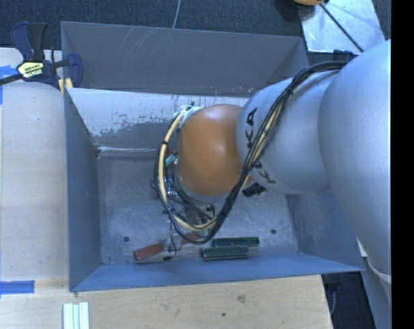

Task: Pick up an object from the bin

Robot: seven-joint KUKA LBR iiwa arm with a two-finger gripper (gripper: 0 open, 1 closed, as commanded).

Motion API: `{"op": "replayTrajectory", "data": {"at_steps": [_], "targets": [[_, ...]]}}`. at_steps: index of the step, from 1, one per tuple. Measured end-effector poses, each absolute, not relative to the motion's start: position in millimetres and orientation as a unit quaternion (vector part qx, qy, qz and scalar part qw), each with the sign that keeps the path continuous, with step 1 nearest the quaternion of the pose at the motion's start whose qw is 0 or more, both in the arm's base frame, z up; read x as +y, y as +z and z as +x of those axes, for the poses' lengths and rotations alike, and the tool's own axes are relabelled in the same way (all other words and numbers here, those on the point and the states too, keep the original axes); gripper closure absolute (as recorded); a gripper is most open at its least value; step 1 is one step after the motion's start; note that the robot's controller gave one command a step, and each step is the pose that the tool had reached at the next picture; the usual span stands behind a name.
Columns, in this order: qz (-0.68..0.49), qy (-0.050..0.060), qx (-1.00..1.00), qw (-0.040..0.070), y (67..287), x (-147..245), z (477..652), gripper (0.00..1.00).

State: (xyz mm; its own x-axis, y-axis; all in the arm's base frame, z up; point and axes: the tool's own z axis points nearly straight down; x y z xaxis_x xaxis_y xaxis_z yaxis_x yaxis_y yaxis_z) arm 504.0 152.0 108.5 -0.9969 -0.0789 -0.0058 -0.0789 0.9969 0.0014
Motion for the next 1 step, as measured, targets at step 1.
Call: {"op": "replayTrajectory", "data": {"at_steps": [1], "targets": [[-0.138, 0.001, 0.99, 0.003, 72.9, 156.8, 494.9, 1.0]]}}
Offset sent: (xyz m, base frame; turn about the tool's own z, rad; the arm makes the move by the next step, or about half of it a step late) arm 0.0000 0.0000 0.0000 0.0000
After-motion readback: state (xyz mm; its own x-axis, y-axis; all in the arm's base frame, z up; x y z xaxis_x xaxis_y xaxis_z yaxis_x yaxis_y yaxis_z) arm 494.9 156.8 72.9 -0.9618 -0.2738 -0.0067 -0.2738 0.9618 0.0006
